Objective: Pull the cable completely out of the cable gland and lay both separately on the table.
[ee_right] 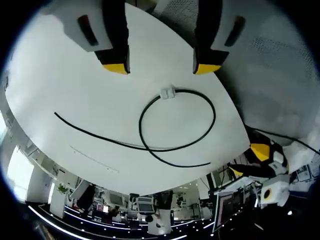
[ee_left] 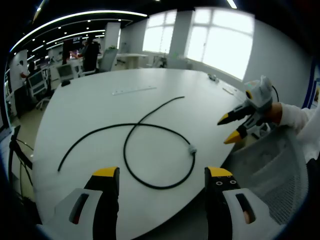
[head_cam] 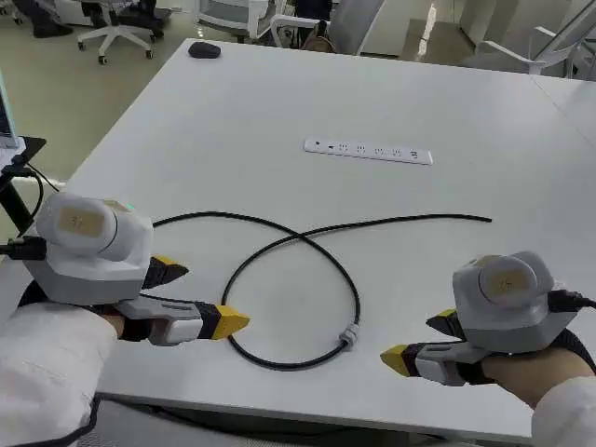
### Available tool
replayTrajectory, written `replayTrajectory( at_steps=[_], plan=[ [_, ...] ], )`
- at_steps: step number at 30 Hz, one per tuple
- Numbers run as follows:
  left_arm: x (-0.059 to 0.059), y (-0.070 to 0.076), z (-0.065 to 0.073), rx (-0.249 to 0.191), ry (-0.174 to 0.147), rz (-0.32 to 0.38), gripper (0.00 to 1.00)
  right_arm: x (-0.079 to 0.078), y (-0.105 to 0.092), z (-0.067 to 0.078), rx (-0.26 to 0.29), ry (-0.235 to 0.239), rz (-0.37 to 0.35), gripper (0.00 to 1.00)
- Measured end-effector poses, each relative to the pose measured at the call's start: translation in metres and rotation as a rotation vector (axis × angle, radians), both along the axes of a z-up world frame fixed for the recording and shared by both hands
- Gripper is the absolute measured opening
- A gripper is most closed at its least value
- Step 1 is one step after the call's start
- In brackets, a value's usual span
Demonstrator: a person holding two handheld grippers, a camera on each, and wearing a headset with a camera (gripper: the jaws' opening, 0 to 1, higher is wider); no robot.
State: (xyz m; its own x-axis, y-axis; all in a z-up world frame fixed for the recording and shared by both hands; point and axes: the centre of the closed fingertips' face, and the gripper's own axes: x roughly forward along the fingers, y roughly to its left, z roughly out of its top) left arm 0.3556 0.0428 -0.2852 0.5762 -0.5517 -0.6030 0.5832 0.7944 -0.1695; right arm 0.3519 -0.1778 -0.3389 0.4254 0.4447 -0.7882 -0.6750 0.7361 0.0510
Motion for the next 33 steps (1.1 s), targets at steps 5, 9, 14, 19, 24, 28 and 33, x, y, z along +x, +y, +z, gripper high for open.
replayTrajectory(
  at_steps=[5, 9, 14, 19, 24, 28, 33],
  plan=[
    [-0.0003, 0.0, -0.0004, 0.0, 0.002, 0.001, 0.69, 0.0, 0.0, -0.0013, 0.0, 0.004, 0.002, 0.52],
    [-0.0009, -0.0003, -0.001, 0.001, 0.005, -0.001, 0.69, -0.0002, -0.0001, -0.0016, -0.001, 0.006, 0.003, 0.52],
    [-0.0008, -0.0004, -0.0015, 0.003, 0.006, -0.002, 0.69, -0.0004, -0.0001, -0.0018, -0.001, 0.008, 0.003, 0.52],
    [-0.0006, 0.0001, -0.002, 0.004, 0.009, -0.001, 0.69, -0.0003, 0.0003, -0.002, -0.001, 0.01, 0.004, 0.52],
    [-0.0005, 0.0007, -0.0022, 0.004, 0.01, 0.001, 0.69, -0.0008, 0.0006, -0.0022, 0.001, 0.012, 0.004, 0.52],
    [-0.0006, 0.0012, -0.0024, 0.005, 0.011, 0.004, 0.69, -0.0005, 0.0005, -0.0018, 0.004, 0.01, 0.0, 0.52],
    [-0.0007, 0.0035, -0.0045, 0.021, 0.019, 0.01, 0.67, 0.0001, -0.0003, -0.0007, 0.009, 0.008, -0.006, 0.52]
  ],
)
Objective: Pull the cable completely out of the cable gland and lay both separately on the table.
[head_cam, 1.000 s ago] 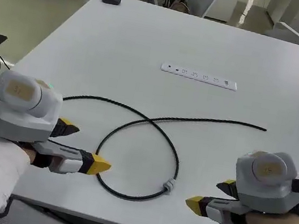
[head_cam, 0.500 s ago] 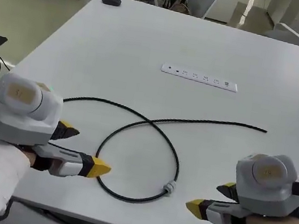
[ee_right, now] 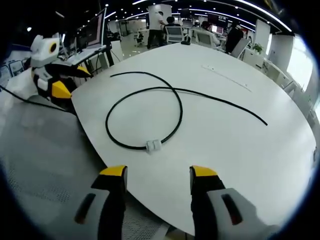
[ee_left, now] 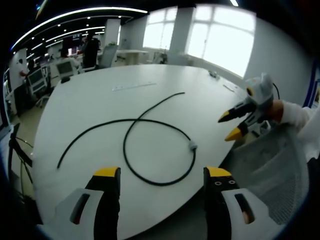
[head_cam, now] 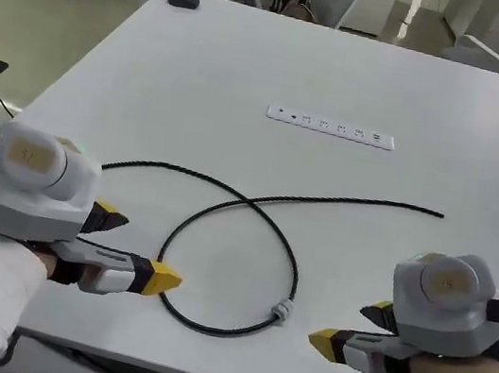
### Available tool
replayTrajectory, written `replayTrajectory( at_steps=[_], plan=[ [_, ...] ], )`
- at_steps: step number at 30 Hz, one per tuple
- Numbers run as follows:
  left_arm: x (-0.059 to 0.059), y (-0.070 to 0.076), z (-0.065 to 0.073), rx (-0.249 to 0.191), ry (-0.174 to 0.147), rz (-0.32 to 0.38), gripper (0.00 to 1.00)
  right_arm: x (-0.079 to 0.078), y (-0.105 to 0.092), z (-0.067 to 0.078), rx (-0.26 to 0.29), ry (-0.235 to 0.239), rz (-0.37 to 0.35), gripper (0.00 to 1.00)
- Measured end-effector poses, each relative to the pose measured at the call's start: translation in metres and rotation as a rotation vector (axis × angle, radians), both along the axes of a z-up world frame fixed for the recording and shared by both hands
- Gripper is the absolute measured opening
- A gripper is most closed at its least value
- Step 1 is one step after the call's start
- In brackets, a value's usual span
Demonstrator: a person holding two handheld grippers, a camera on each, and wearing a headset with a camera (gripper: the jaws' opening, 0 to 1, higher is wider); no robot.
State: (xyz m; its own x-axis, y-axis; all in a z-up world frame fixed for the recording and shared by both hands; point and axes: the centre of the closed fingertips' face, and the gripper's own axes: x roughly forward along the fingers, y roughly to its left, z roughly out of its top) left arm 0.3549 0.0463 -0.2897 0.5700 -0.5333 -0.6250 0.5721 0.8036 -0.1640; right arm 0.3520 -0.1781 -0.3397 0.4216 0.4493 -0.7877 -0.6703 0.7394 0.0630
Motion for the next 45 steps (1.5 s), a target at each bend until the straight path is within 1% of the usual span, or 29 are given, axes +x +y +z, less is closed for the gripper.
replayTrajectory(
  at_steps=[3, 8, 12, 13, 15, 19, 23, 27, 32, 35, 36, 38, 41, 44, 45],
  plan=[
    [0.0, 0.001, -0.001, -0.006, 0.011, 0.007, 0.67, 0.001, 0.0, 0.001, 0.006, -0.003, -0.006, 0.52],
    [0.0, -0.001, -0.001, -0.009, 0.016, 0.007, 0.65, 0.003, -0.001, 0.003, 0.016, -0.008, -0.014, 0.52],
    [-0.002, -0.002, -0.003, 0.0, 0.024, -0.006, 0.65, 0.004, 0.0, 0.004, 0.022, -0.006, -0.02, 0.52],
    [-0.001, -0.003, -0.003, -0.006, 0.026, -0.007, 0.65, 0.004, 0.0, 0.004, 0.023, -0.006, -0.019, 0.52],
    [0.0, -0.004, -0.001, -0.038, 0.038, 0.003, 0.64, 0.004, 0.001, 0.004, 0.023, -0.005, -0.015, 0.52],
    [0.005, -0.002, 0.0, -0.053, 0.039, 0.019, 0.62, 0.002, 0.003, 0.003, 0.027, 0.005, -0.006, 0.52],
    [0.01, -0.004, 0.002, -0.069, 0.038, 0.031, 0.62, 0.003, 0.003, 0.004, 0.028, 0.001, -0.008, 0.52],
    [0.012, -0.011, 0.001, -0.064, 0.043, 0.01, 0.62, 0.003, 0.003, 0.004, 0.028, -0.001, -0.007, 0.52],
    [0.015, -0.027, -0.003, -0.049, 0.057, -0.041, 0.62, 0.004, 0.002, 0.005, 0.029, -0.002, -0.014, 0.52],
    [0.016, -0.037, -0.006, -0.031, 0.069, -0.08, 0.61, 0.004, 0.002, 0.004, 0.028, -0.002, -0.015, 0.52],
    [0.015, -0.041, -0.007, -0.031, 0.077, -0.088, 0.61, 0.004, 0.002, 0.004, 0.027, -0.003, -0.015, 0.52],
    [0.016, -0.048, -0.008, -0.034, 0.08, -0.098, 0.6, 0.004, 0.002, 0.004, 0.029, -0.001, -0.016, 0.52],
    [0.02, -0.06, -0.008, -0.064, 0.093, -0.095, 0.6, 0.004, 0.001, 0.005, 0.029, -0.003, -0.021, 0.52],
    [0.024, -0.069, -0.012, -0.066, 0.107, -0.099, 0.59, 0.004, 0.0, 0.005, 0.029, -0.001, -0.022, 0.51],
    [0.026, -0.072, -0.014, -0.065, 0.117, -0.1, 0.58, 0.004, 0.0, 0.005, 0.03, 0.0, -0.023, 0.51]
  ],
)
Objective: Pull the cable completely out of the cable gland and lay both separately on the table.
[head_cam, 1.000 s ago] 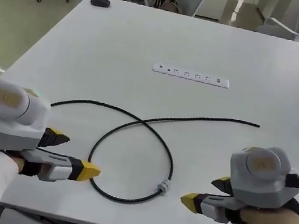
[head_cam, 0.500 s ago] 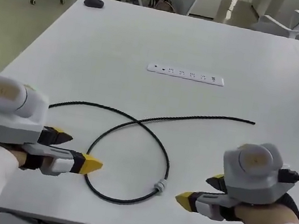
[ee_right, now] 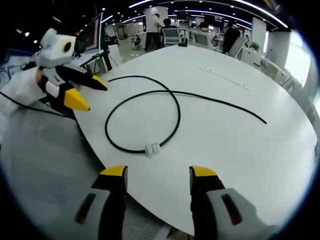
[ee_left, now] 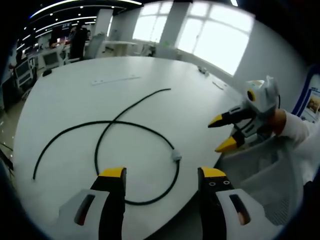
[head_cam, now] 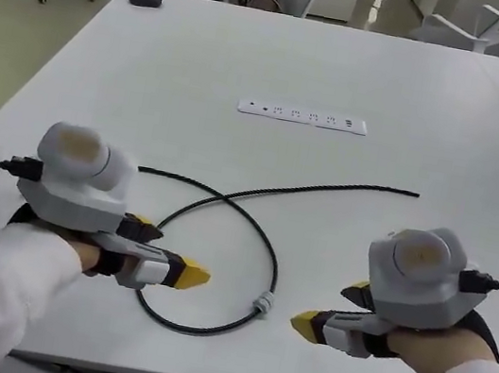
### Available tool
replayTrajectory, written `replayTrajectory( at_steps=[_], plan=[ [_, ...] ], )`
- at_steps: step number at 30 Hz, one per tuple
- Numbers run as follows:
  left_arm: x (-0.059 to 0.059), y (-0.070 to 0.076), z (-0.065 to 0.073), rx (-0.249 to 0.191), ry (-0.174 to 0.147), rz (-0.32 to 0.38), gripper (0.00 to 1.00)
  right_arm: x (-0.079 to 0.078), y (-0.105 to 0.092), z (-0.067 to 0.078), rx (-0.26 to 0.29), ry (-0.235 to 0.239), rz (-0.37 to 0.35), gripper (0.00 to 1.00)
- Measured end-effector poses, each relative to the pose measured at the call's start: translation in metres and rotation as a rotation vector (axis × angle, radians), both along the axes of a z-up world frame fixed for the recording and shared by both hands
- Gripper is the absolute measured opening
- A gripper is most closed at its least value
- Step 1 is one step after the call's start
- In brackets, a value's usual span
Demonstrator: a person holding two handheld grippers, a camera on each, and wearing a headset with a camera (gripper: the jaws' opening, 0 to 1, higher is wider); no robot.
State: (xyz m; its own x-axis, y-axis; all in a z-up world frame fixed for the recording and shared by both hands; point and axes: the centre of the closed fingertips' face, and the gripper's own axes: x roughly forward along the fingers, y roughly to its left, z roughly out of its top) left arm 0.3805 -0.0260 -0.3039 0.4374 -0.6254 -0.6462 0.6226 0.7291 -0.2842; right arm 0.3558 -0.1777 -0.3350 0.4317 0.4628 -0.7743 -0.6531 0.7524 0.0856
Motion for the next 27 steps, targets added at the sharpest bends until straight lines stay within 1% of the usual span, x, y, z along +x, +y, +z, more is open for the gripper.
replayTrajectory(
  at_steps=[2, 4, 5, 7, 10, 12, 15, 16, 17, 19, 21, 25, 27],
  plan=[
    [0.001, -0.005, -0.003, -0.001, 0.012, -0.003, 0.58, 0.0, 0.0, 0.0, 0.001, 0.0, -0.001, 0.51],
    [0.002, -0.012, -0.008, -0.007, 0.034, 0.0, 0.56, 0.001, -0.001, 0.001, 0.004, -0.004, -0.005, 0.51],
    [0.002, -0.017, -0.011, -0.017, 0.053, 0.003, 0.55, 0.001, -0.001, 0.002, 0.006, -0.005, -0.008, 0.51],
    [0.003, -0.023, -0.016, -0.033, 0.081, 0.009, 0.53, 0.003, -0.001, 0.003, 0.018, -0.005, -0.021, 0.51],
    [0.003, -0.034, -0.029, -0.029, 0.116, 0.004, 0.49, 0.004, -0.002, 0.004, 0.024, -0.008, -0.03, 0.5],
    [0.001, -0.041, -0.036, -0.023, 0.127, 0.004, 0.47, 0.004, -0.002, 0.004, 0.024, -0.009, -0.032, 0.5],
    [0.003, -0.049, -0.048, -0.011, 0.146, 0.009, 0.45, 0.003, -0.002, 0.003, 0.025, -0.006, -0.03, 0.5],
    [0.003, -0.051, -0.05, -0.008, 0.149, 0.008, 0.45, 0.003, -0.002, 0.003, 0.025, -0.005, -0.029, 0.5],
    [0.002, -0.055, -0.053, -0.006, 0.16, 0.008, 0.44, 0.003, -0.002, 0.003, 0.026, -0.004, -0.029, 0.5],
    [0.001, -0.06, -0.056, -0.012, 0.174, 0.014, 0.43, 0.003, -0.002, 0.003, 0.028, -0.003, -0.03, 0.5],
    [0.001, -0.065, -0.058, -0.019, 0.179, 0.022, 0.42, 0.004, -0.002, 0.004, 0.029, -0.004, -0.032, 0.5],
    [0.004, -0.072, -0.064, -0.016, 0.172, 0.034, 0.37, 0.005, -0.003, 0.004, 0.027, -0.007, -0.042, 0.49],
    [0.003, -0.077, -0.07, -0.007, 0.176, 0.028, 0.34, 0.006, -0.004, 0.005, 0.028, -0.009, -0.046, 0.49]
  ],
)
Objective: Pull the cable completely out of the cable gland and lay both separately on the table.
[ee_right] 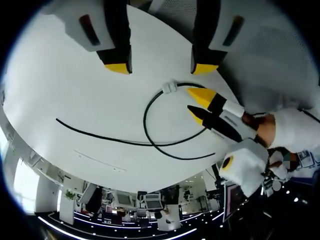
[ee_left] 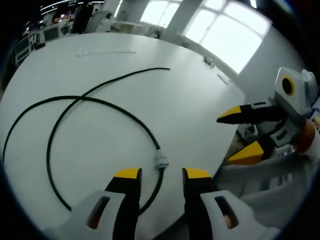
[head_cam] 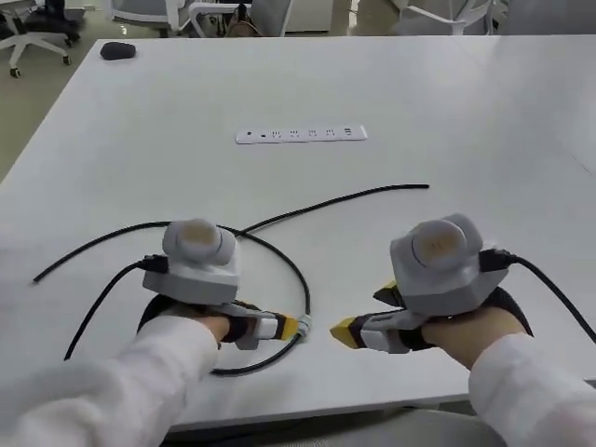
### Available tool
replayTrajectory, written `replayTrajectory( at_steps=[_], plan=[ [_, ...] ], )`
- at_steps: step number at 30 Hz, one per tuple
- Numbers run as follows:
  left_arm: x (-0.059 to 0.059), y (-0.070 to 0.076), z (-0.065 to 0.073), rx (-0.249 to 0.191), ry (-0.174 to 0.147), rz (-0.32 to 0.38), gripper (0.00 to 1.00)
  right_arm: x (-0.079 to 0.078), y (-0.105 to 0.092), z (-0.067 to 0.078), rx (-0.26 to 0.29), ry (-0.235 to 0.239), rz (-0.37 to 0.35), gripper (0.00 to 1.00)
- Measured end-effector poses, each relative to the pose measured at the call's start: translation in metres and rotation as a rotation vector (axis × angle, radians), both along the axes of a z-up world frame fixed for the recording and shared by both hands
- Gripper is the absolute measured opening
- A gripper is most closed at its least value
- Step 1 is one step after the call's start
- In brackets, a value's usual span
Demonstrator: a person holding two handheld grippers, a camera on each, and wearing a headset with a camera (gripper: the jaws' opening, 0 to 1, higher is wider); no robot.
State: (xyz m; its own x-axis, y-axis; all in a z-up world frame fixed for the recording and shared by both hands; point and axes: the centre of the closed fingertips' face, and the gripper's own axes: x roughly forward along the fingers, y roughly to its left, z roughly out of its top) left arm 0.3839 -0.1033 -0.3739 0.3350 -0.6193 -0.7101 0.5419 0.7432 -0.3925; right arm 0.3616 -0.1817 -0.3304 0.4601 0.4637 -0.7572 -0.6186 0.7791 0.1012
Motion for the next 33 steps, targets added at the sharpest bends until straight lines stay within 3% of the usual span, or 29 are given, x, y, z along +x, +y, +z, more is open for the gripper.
replayTrajectory(
  at_steps=[4, 10, 14, 17, 18, 20, 24, 25, 26, 30, 33],
  plan=[
    [-0.002, -0.01, -0.014, 0.031, 0.001, -0.008, 0.32, 0.001, 0.0, 0.0, -0.001, -0.005, -0.001, 0.48],
    [-0.002, -0.024, -0.023, 0.036, 0.009, -0.005, 0.29, 0.002, -0.002, 0.002, 0.004, -0.01, -0.014, 0.47],
    [0.0, -0.026, -0.029, 0.057, 0.006, 0.007, 0.29, 0.003, -0.003, 0.002, 0.005, -0.009, -0.018, 0.47],
    [-0.002, -0.029, -0.036, 0.062, 0.027, 0.006, 0.31, 0.003, -0.003, 0.001, 0.007, -0.01, -0.021, 0.47],
    [0.001, -0.03, -0.035, 0.064, 0.002, -0.001, 0.28, 0.003, -0.003, 0.002, 0.007, -0.011, -0.022, 0.47],
    [0.002, -0.03, -0.036, 0.068, 0.011, 0.019, 0.26, 0.004, -0.003, 0.002, 0.008, -0.011, -0.023, 0.46],
    [0.011, -0.026, -0.039, 0.086, -0.004, 0.071, 0.17, 0.003, -0.003, 0.001, 0.01, -0.009, -0.021, 0.46],
    [0.013, -0.028, -0.037, 0.056, 0.0, 0.099, 0.17, 0.003, -0.002, 0.001, 0.011, -0.008, -0.019, 0.46],
    [0.011, -0.027, -0.038, 0.059, 0.011, 0.111, 0.17, 0.003, -0.002, 0.001, 0.011, -0.009, -0.018, 0.46],
    [0.01, -0.029, -0.038, 0.084, -0.019, 0.069, 0.17, 0.005, -0.003, 0.003, 0.021, -0.015, -0.028, 0.46],
    [0.006, -0.029, -0.038, 0.059, 0.005, 0.051, 0.16, 0.006, -0.003, 0.006, 0.034, -0.022, -0.033, 0.46]
  ],
)
